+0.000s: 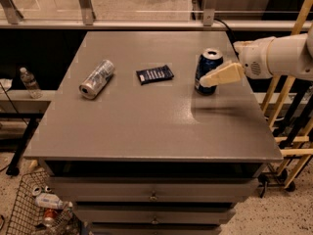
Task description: Knock pepsi can over
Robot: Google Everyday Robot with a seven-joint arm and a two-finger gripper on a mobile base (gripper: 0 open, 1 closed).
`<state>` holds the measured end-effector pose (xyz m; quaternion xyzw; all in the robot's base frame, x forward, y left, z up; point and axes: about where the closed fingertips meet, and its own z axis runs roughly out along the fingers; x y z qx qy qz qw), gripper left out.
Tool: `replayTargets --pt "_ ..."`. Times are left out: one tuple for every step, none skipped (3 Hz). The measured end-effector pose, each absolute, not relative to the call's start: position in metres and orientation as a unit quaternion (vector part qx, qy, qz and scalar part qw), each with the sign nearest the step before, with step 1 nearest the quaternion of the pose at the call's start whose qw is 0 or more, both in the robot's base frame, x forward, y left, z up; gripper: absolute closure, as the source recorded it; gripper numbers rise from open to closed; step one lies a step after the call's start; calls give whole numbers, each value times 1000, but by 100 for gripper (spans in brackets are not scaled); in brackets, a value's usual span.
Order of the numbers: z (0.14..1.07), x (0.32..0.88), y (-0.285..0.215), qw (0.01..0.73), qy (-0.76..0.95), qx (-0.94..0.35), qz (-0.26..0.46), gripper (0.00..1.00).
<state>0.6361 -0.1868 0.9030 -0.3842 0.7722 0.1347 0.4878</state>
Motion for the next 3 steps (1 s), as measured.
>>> replayTargets --pt "901 648 -179 495 760 -394 149 0" --pt "901 655 -173 497 754 -401 158 26" --pt "901 657 -171 495 752 -404 161 49"
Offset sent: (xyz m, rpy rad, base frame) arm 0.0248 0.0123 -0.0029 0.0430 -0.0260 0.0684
